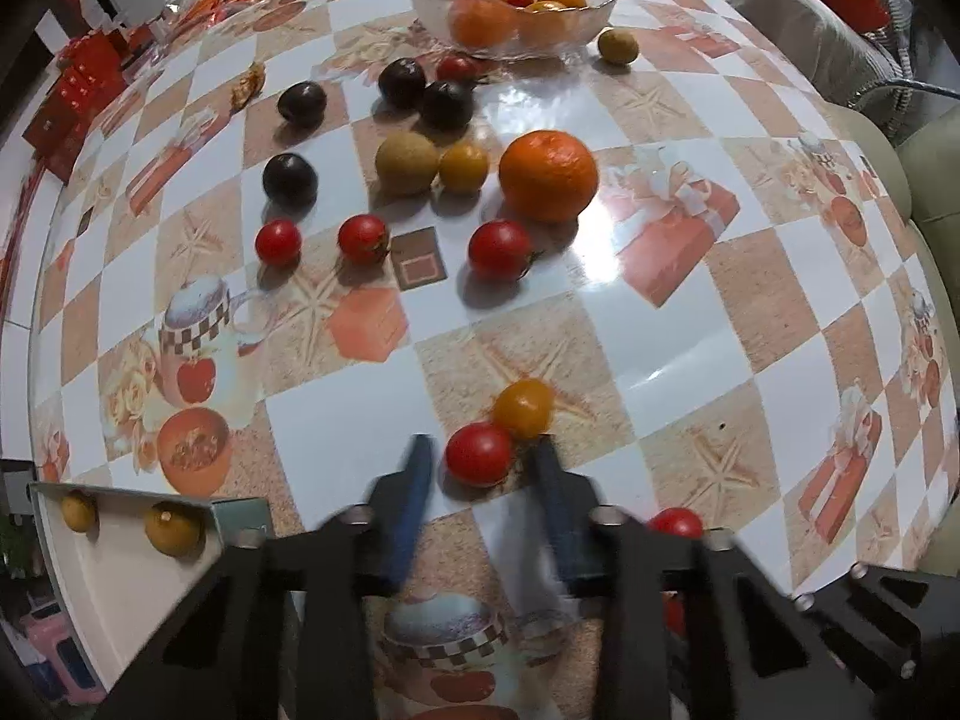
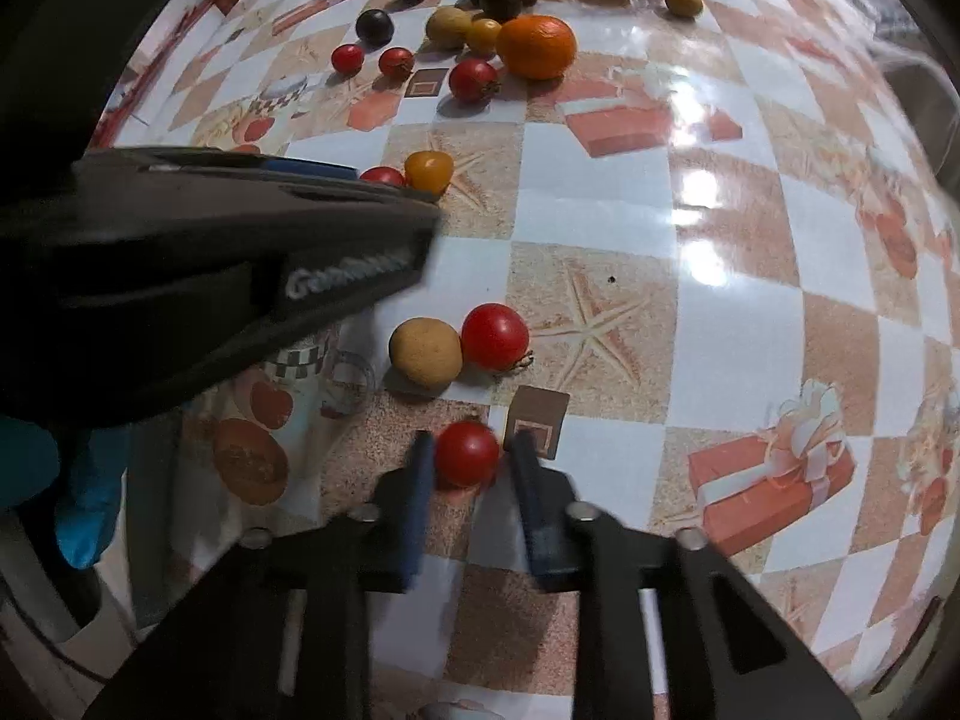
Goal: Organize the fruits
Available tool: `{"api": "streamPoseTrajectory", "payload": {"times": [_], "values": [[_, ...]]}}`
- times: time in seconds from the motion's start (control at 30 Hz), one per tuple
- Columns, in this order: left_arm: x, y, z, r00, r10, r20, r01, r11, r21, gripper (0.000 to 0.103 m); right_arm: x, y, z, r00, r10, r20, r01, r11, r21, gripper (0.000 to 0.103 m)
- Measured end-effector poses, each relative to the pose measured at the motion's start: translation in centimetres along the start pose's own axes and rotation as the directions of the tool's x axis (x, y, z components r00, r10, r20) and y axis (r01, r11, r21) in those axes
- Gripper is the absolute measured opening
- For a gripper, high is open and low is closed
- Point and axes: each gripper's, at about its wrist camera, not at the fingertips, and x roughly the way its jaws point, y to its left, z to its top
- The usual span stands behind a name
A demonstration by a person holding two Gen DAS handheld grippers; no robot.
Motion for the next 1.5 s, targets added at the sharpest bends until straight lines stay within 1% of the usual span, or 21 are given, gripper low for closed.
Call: {"api": "streamPoseTrajectory", "payload": {"times": [0.03, 0.17, 0.4, 0.53, 0.7, 0.8, 0.9, 1.07, 1.13, 1.17, 1.2, 1.23, 1.27, 1.3, 1.37, 1.5], "values": [[0.0, -0.1, 0.0, 1.0, -0.002, -0.002, 0.002, 1.0, -0.001, 0.03, -0.1, -0.5, 0.0, 1.0, 0.027, -0.002, -0.027, 0.999, 0.022, 0.023], [-0.2, -0.3, 0.3, 1.0, -0.013, -0.006, 0.013, 1.0, -0.018, 0.03, -1.1, -2.8, -0.3, 0.996, 0.092, 0.007, -0.092, 0.992, 0.091, 0.023], [-2.0, 0.0, -1.3, 0.999, -0.03, 0.012, 0.031, 0.999, -0.03, 0.03, -2.5, -5.9, -1.4, 0.991, 0.13, 0.011, -0.13, 0.98, 0.149, 0.023], [-3.6, 0.2, -2.3, 0.999, -0.038, 0.028, 0.039, 0.998, -0.045, 0.03, -3.4, -6.1, -2.0, 0.992, 0.127, 0.02, -0.128, 0.979, 0.156, 0.023], [-4.6, 0.9, -3.3, 0.998, -0.04, 0.039, 0.042, 0.997, -0.058, 0.03, -4.1, -5.8, -1.5, 0.993, 0.113, 0.024, -0.116, 0.983, 0.141, 0.023], [-4.4, 1.4, -2.9, 0.999, -0.027, 0.043, 0.03, 0.997, -0.07, 0.03, -4.0, -5.5, -0.9, 0.994, 0.107, 0.022, -0.109, 0.984, 0.145, 0.023], [-4.0, 1.8, -2.4, 0.999, -0.027, 0.039, 0.03, 0.997, -0.075, 0.03, -4.3, -5.8, -1.2, 0.994, 0.105, 0.021, -0.107, 0.983, 0.151, 0.023], [-2.0, 1.2, -1.4, 1.0, 0.006, 0.008, -0.005, 1.0, -0.026, 0.03, -4.5, -6.3, -1.7, 0.994, 0.111, 0.021, -0.113, 0.98, 0.163, 0.023], [-1.5, 0.9, -1.3, 1.0, 0.013, 0.008, -0.013, 1.0, -0.007, 0.03, -4.5, -6.5, -1.8, 0.993, 0.115, 0.023, -0.117, 0.978, 0.172, 0.023], [-1.3, 0.8, -1.3, 1.0, 0.013, 0.006, -0.013, 1.0, -0.002, 0.033, -4.5, -6.6, -1.9, 0.993, 0.116, 0.023, -0.118, 0.977, 0.176, 0.023], [-1.2, 0.7, -1.2, 1.0, 0.014, 0.005, -0.014, 1.0, -0.001, 0.057, -4.4, -6.7, -1.9, 0.993, 0.119, 0.024, -0.122, 0.976, 0.182, 0.023], [-1.3, 0.7, -1.3, 1.0, 0.021, 0.02, -0.021, 1.0, -0.005, 0.076, -4.4, -6.8, -1.9, 0.992, 0.121, 0.024, -0.123, 0.975, 0.185, 0.023], [-1.6, 0.8, -1.4, 0.998, 0.032, 0.052, -0.032, 0.999, -0.012, 0.076, -4.4, -6.9, -1.9, 0.992, 0.121, 0.025, -0.124, 0.974, 0.187, 0.023], [-1.6, 0.8, -1.4, 0.998, 0.031, 0.06, -0.03, 0.999, -0.011, 0.076, -4.4, -7.0, -2.0, 0.992, 0.122, 0.025, -0.125, 0.974, 0.19, 0.023], [-1.2, 0.6, -1.2, 0.998, 0.037, 0.044, -0.037, 0.999, -0.006, 0.076, -4.3, -7.1, -2.0, 0.992, 0.124, 0.025, -0.126, 0.972, 0.196, 0.023], [-0.5, 0.2, -0.7, 0.998, 0.049, 0.035, -0.049, 0.999, 0.01, 0.076, -4.2, -7.3, -1.8, 0.991, 0.129, 0.028, -0.132, 0.969, 0.207, 0.023]]}}
